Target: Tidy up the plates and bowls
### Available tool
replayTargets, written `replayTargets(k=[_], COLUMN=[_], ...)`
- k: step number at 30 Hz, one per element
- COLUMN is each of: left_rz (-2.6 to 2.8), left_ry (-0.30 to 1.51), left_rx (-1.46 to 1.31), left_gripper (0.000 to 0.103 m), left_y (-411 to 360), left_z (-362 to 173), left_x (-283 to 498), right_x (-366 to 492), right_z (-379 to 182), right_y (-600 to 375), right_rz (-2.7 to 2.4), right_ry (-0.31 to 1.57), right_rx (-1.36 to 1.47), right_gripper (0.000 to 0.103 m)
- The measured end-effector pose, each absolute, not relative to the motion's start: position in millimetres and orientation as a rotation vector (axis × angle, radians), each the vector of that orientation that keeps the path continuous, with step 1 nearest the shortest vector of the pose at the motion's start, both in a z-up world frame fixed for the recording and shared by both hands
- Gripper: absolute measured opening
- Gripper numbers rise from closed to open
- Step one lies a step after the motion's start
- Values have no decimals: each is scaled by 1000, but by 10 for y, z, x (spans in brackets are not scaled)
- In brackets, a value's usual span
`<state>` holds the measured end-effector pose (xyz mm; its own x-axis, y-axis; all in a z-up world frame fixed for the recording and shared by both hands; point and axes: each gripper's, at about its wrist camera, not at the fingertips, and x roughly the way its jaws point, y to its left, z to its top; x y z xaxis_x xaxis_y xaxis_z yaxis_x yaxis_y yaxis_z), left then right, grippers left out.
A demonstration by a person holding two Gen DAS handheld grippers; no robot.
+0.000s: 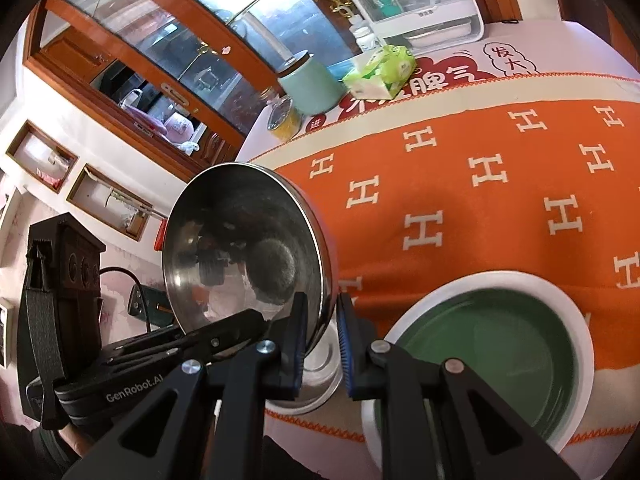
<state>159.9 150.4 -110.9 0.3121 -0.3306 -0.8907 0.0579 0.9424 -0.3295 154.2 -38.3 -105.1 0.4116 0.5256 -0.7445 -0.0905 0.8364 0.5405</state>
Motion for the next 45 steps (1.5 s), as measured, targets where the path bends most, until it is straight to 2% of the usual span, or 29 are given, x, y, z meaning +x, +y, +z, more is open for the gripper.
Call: replayTargets(k=[16, 45], left_rz=[-377, -487], left_ry=[1351, 1411], left_rx=[-260, -104], left_gripper=[26, 30], left_y=[1892, 2187], left_z=[-1381, -1787], left_x=[1219, 1442], right_x=[1009, 836], right_z=[-1093, -1364], right_y=[149, 595], right_rz=[303, 84], right_ry=[1187, 1174], right_rx=[309, 398], right_gripper=[16, 23])
